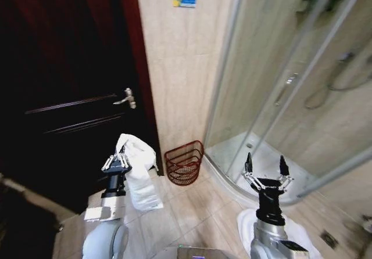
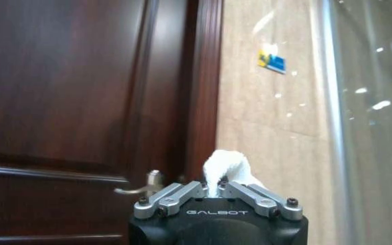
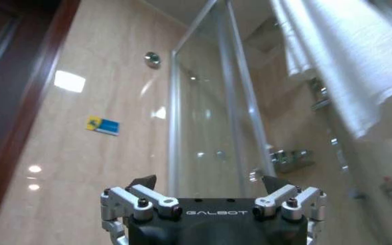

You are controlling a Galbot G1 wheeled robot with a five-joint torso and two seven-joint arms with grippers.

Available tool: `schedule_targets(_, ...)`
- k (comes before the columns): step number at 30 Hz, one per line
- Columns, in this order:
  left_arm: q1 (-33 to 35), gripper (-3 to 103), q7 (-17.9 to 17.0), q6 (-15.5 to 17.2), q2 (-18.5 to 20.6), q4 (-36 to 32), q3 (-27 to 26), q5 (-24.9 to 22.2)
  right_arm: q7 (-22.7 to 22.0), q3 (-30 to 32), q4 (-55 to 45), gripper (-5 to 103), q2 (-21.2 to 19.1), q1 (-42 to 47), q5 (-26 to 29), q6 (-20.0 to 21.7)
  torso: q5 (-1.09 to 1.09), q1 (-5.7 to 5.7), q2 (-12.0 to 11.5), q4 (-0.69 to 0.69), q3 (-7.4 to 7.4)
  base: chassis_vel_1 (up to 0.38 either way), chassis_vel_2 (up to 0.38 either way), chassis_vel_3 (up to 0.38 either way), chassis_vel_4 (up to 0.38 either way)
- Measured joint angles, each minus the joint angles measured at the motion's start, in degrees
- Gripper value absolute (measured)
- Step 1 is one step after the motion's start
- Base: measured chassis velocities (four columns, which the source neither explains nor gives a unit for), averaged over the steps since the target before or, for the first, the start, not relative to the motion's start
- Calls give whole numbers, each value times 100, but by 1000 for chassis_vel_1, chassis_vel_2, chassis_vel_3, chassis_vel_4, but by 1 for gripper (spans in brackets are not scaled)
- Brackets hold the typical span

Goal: Discard the used towel into the hamper.

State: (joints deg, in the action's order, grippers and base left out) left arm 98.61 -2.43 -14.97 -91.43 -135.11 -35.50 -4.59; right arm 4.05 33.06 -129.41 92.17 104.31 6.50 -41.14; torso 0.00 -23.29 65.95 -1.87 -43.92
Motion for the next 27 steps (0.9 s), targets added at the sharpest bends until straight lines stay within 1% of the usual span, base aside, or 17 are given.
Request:
schedule_targets(4, -8, 1, 4, -49, -1, 39, -5, -2, -75, 2, -47, 100, -1, 1, -32, 10, 0, 0, 0, 0, 0, -55, -61, -58, -56)
schedule_targets(10, -5, 1, 15, -94, 2, 63, -7, -2, -58, -20, -44, 100, -2, 40, -77, 22, 0, 0, 0, -2, 0, 0, 0, 0, 0)
schedule_targets(12, -30, 1, 14, -96, 36, 92, -13, -6, -57, -69, -26, 100, -3, 50, -178, 41, 0, 0, 0, -2, 0, 0, 0, 0, 0)
schedule_targets(14, -55, 1, 12, -72, 122, 141, -25, -14, -56, -114, -31, 100, -3, 33, -296, 45, 0, 0, 0, -1, 0, 0, 0, 0, 0)
schedule_targets(18, -49, 1, 11, 15, 222, 148, -36, 66, -56, -130, -55, 100, -3, 7, -329, 36, 0, 0, 0, -2, 0, 0, 0, 0, 0)
schedule_targets(25, 30, 1, 13, 25, 120, 137, 3, 191, -60, -121, -28, 100, -3, 52, -283, 8, 0, 0, 0, -2, 0, 0, 0, 0, 0)
schedule_targets(27, 57, 1, 22, 23, 92, 130, 18, 215, -122, -125, -23, 100, -3, 52, -302, 71, 0, 0, 0, -1, 0, -42, -40, -36, -51)
